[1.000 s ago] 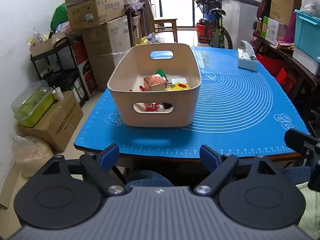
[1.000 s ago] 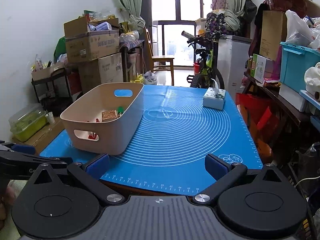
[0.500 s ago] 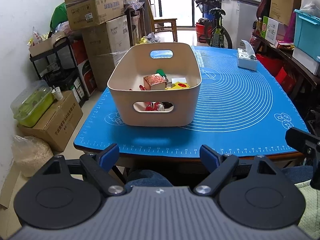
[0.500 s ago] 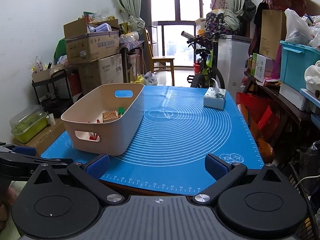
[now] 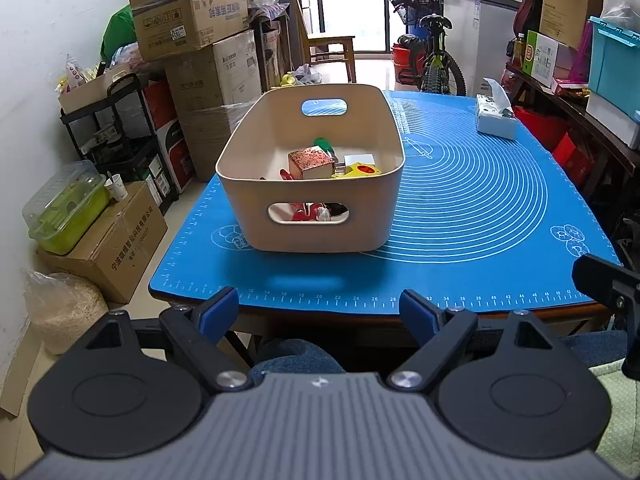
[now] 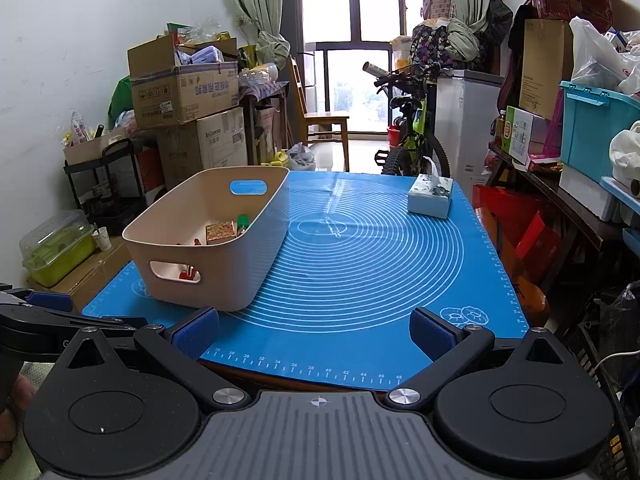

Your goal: Organize rigid objects

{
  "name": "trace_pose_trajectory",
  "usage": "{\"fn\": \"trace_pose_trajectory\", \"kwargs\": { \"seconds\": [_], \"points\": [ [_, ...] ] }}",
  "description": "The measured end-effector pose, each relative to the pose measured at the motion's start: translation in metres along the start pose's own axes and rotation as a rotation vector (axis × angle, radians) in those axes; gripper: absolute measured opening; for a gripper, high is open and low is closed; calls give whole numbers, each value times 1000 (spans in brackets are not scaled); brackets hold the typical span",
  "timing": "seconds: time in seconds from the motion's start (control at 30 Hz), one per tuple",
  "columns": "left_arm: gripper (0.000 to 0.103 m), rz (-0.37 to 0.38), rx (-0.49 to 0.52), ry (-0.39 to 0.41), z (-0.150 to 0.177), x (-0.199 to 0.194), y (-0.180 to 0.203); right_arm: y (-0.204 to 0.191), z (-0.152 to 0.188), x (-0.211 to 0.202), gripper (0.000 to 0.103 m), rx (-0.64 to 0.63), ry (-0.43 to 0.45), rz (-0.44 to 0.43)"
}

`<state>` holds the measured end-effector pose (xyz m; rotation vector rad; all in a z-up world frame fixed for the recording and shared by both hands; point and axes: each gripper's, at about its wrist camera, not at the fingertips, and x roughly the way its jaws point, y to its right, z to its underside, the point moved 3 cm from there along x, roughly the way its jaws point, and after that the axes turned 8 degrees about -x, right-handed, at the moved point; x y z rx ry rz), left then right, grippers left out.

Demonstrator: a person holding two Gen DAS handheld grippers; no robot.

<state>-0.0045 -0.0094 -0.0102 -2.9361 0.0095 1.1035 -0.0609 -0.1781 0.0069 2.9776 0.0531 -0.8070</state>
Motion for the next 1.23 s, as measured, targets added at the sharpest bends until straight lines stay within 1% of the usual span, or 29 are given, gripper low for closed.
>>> {"fn": "trace_pose_trajectory", "kwargs": {
  "seconds": [1.23],
  "points": [
    [87, -2, 1, 2, 1, 1, 0, -1, 1, 2, 101, 5, 0, -9]
  ]
}}
